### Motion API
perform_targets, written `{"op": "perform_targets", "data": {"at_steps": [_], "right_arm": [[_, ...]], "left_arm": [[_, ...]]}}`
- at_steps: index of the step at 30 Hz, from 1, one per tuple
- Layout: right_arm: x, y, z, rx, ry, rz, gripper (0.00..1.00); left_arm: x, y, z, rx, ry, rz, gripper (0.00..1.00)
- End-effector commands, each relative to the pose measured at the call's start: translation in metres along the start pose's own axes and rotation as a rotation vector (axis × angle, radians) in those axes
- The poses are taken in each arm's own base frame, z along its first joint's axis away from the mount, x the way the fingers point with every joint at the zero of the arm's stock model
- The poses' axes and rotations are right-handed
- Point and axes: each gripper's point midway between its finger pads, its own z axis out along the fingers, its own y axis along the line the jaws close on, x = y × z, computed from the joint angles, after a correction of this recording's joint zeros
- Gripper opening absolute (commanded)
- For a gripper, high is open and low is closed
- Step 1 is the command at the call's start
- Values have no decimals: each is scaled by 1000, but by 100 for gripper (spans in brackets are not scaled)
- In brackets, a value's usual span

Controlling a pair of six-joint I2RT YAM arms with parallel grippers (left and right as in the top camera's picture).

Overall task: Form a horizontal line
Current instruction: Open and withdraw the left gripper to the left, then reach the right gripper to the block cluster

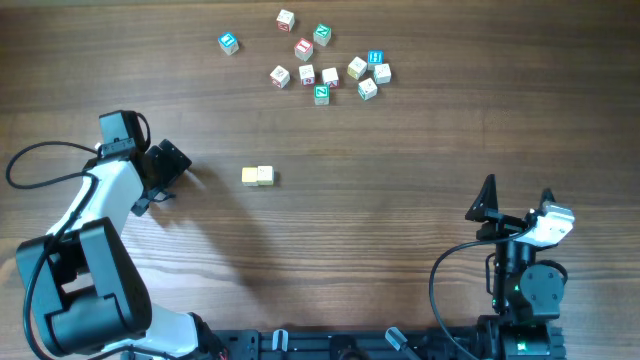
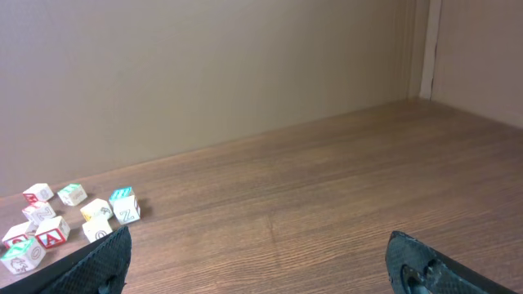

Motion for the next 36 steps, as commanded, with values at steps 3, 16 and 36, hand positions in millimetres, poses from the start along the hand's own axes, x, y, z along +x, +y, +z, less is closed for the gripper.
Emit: {"op": "perform_targets", "data": {"at_steps": [3, 16, 36], "right_arm": [[-2, -2, 0, 10, -9, -11, 100], [-1, 5, 0, -32, -2, -3, 100], [-135, 102, 37, -348, 256, 245, 100]], "left_arm": [[3, 6, 4, -23, 11, -4, 100], [4, 5, 4, -23, 11, -2, 100], [4, 5, 4, -23, 11, -2, 100]]}}
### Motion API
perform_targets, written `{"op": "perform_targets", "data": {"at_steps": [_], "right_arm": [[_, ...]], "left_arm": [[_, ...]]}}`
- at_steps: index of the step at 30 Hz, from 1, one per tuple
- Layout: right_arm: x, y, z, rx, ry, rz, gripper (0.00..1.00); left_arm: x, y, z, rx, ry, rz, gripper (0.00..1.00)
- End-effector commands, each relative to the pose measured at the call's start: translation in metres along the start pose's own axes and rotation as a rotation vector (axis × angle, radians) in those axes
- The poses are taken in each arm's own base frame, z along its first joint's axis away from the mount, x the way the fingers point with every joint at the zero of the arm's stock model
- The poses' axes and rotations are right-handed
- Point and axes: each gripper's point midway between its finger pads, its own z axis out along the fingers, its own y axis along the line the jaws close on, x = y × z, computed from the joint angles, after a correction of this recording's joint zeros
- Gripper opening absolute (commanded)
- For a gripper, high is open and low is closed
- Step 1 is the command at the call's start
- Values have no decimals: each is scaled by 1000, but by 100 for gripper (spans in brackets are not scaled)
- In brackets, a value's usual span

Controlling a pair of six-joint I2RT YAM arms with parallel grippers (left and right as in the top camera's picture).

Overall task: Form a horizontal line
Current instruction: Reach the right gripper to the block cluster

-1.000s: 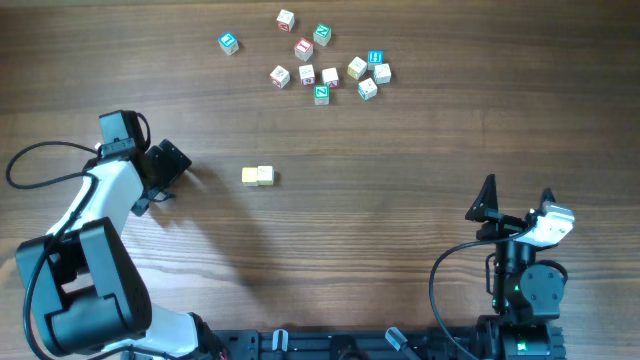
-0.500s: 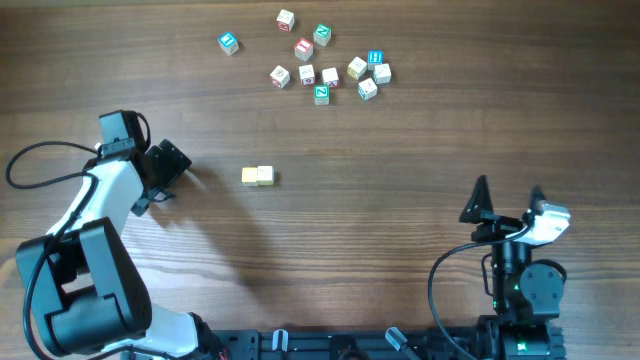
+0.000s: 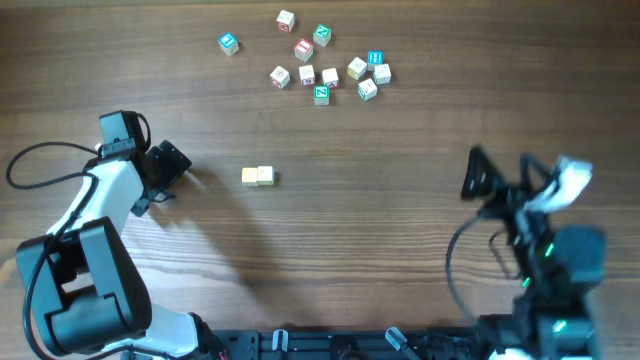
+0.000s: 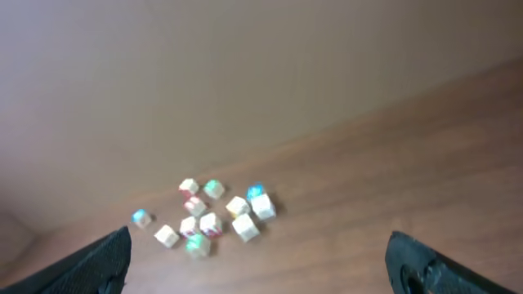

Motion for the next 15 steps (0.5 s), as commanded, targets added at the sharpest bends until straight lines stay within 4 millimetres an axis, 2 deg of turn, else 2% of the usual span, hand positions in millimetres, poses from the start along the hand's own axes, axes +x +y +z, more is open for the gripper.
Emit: {"op": "perform_targets", "data": {"at_steps": [1, 3, 4, 8, 11, 13, 15], "right_arm": [[-52, 42, 31, -78, 126, -11, 100], [-69, 59, 55, -106, 230, 0, 100], [-82, 69, 73, -119, 295, 17, 100], [-107, 81, 131, -95, 452, 64, 100], [-104, 81, 169, -95, 548, 97, 100], [-90, 71, 198, -80, 587, 115, 100], [-75, 63, 217, -69, 606, 113, 100]], "left_arm": [[3, 4, 4, -17, 9, -2, 100], [3, 4, 4, -17, 9, -2, 100], [3, 4, 4, -17, 9, -2, 100], [3, 4, 4, -17, 9, -2, 100], [3, 4, 4, -17, 9, -3, 100], [3, 4, 4, -17, 9, -2, 100], [3, 4, 4, -17, 9, -2, 100]]}}
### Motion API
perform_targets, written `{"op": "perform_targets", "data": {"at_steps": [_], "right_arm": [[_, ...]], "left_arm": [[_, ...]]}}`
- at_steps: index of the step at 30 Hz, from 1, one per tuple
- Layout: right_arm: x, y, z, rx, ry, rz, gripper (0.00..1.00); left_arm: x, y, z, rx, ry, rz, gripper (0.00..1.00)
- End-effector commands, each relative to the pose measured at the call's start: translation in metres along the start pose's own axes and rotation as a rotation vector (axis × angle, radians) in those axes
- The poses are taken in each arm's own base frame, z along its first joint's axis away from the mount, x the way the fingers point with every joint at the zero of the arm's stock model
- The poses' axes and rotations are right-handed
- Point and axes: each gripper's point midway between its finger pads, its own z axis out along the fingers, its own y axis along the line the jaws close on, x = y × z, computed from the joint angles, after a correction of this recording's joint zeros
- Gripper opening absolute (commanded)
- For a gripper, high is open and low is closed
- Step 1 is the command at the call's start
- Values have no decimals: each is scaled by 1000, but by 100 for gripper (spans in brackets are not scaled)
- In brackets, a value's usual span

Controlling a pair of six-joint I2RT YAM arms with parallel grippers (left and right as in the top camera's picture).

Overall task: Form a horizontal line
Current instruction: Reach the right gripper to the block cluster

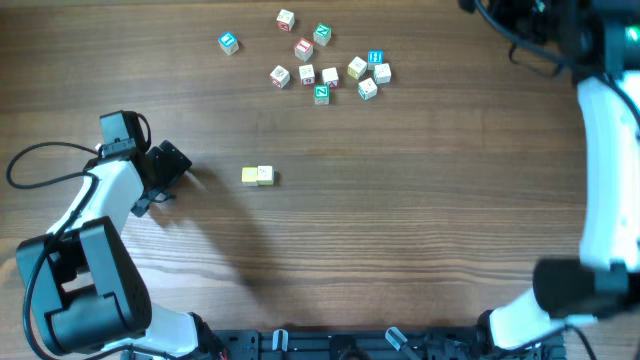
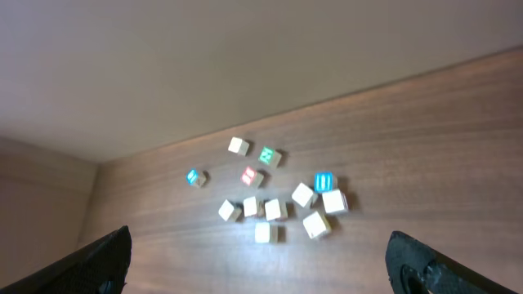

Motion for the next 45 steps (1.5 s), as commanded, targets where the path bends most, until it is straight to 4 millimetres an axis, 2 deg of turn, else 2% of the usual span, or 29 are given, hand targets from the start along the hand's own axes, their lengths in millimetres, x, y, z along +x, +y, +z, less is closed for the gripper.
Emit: {"op": "perform_targets", "data": {"at_steps": [1, 4, 5, 6, 7, 8, 9, 12, 16, 19, 20, 22, 26, 28, 34, 36, 38, 39, 41, 45], "right_arm": [[3, -16, 41, 6, 51, 12, 99], [14, -46, 76, 84, 91, 39, 100], [18, -52, 86, 89, 110, 50, 94], [26, -59, 99, 97, 137, 86, 82], [33, -63, 109, 105, 159, 103, 63], [45, -68, 124, 113, 193, 96, 38], [55, -70, 136, 118, 223, 74, 33], [88, -72, 170, 125, 308, -66, 35], [122, -83, 205, 226, 373, -275, 49], [143, -91, 225, 263, 414, -353, 55], [153, -98, 235, 288, 432, -371, 60], [167, -109, 250, 303, 456, -372, 64], [183, -124, 268, 303, 486, -402, 68], [185, -127, 273, 303, 481, -410, 70], [179, -123, 280, 277, 442, -414, 70], [180, -123, 280, 277, 442, -413, 66], [180, -122, 280, 277, 445, -414, 60], [181, -121, 281, 276, 445, -415, 50], [182, -122, 280, 277, 448, -414, 41], [184, -122, 279, 280, 458, -409, 37]], "left_arm": [[2, 4, 3, -15, 5, -3, 100], [2, 4, 3, -15, 5, -3, 100], [2, 4, 3, -15, 5, -3, 100], [2, 4, 3, -15, 5, -3, 100], [2, 4, 3, -15, 5, -3, 100], [2, 4, 3, -15, 5, -3, 100], [2, 4, 3, -15, 5, -3, 100], [2, 4, 3, -15, 5, -3, 100], [2, 4, 3, -15, 5, -3, 100], [2, 4, 3, -15, 5, -3, 100], [2, 4, 3, -15, 5, -3, 100], [2, 4, 3, -15, 5, -3, 100], [2, 4, 3, -15, 5, -3, 100], [2, 4, 3, -15, 5, -3, 100], [2, 4, 3, -15, 5, -3, 100], [2, 4, 3, -15, 5, -3, 100], [2, 4, 3, -15, 5, -3, 100], [2, 4, 3, -15, 5, -3, 100], [2, 4, 3, -15, 5, -3, 100], [2, 4, 3, -15, 5, -3, 100]]}}
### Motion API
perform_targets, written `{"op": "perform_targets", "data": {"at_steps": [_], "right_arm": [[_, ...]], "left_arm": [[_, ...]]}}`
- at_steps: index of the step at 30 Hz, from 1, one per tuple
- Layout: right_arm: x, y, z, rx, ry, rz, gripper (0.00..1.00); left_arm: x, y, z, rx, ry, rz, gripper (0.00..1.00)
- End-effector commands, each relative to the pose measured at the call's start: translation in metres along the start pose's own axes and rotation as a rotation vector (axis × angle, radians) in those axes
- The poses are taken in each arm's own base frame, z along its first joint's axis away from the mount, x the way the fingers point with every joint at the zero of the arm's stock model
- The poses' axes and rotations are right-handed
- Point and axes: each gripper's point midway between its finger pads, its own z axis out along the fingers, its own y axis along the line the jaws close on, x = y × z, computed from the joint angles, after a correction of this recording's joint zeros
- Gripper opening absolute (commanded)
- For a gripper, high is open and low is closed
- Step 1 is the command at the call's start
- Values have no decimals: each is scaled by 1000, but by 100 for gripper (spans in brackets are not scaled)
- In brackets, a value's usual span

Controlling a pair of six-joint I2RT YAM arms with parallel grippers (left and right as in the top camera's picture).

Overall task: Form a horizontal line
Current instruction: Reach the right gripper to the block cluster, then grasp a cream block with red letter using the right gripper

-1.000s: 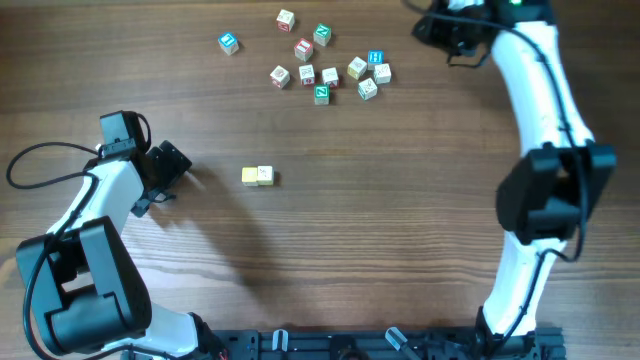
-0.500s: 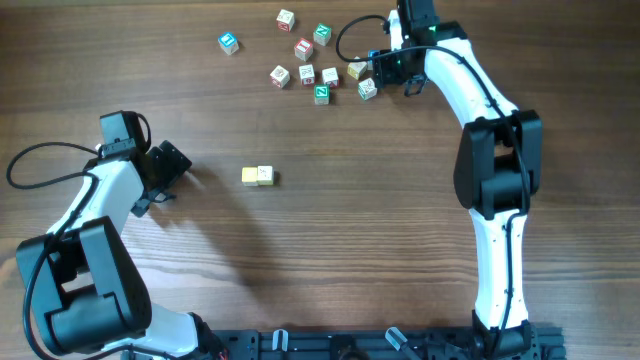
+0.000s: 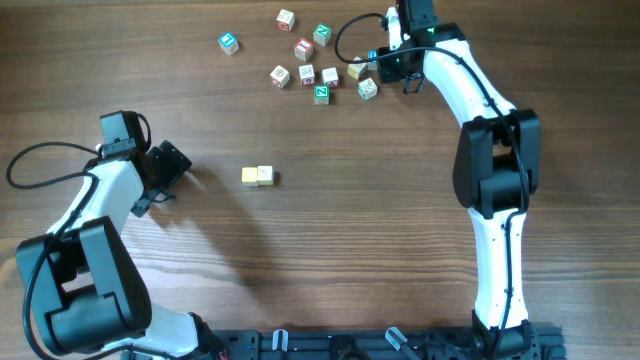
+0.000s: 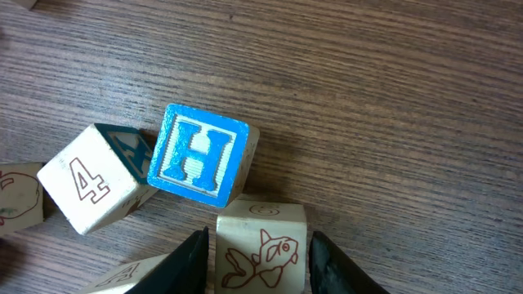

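Observation:
My right gripper [image 4: 258, 240] is down in the cluster of letter blocks at the table's far side, and the overhead view shows it there too [image 3: 386, 66]. Its fingers [image 4: 193, 260] are shut on a cream block with a red fish drawing [image 4: 261, 245], which rests on the wood. Just beyond it lies a blue H block [image 4: 200, 155], and to the left a block marked 4 [image 4: 86, 184]. Two yellow blocks [image 3: 258, 176] sit side by side mid-table, forming a short row. My left gripper [image 3: 163, 172] stands open to their left, holding nothing.
Several more letter blocks [image 3: 305, 60] are scattered left of the right gripper, with one blue block [image 3: 228, 42] apart at the far left. The right arm [image 3: 490, 150] stretches across the table's right side. Black cables trail from both arms.
My right gripper was wide open, high above the cluster at the far right. Now it is down among the blocks, its fingers closed on the fish block. The left arm has not moved.
The right arm was parked at the near right edge with its gripper open, looking across the table. It then rose, was high over the far right corner, and now grips the fish block. The two yellow blocks and left arm stayed put.

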Motion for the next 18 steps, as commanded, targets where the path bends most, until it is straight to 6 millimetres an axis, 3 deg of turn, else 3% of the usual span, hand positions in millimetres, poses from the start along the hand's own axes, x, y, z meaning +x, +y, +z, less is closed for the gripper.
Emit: {"op": "perform_targets", "data": {"at_steps": [1, 3, 6, 8, 12, 16, 18], "right_arm": [[1, 0, 2, 2, 7, -2, 35], [0, 1, -4, 3, 7, -3, 34], [-16, 3, -29, 3, -44, -6, 28], [-32, 3, -55, 21, -101, -10, 22], [-47, 9, -111, 17, -164, 10, 23], [-31, 44, -153, -101, -112, 41, 24], [-10, 67, -155, -183, -27, 66, 25]], "left_arm": [[2, 4, 3, -15, 5, -3, 100], [2, 4, 3, -14, 5, -3, 100], [2, 4, 3, -15, 5, -3, 100], [2, 4, 3, -15, 5, -3, 100], [2, 4, 3, -15, 5, -3, 100], [2, 4, 3, -15, 5, -3, 100], [2, 4, 3, -15, 5, -3, 100]]}}
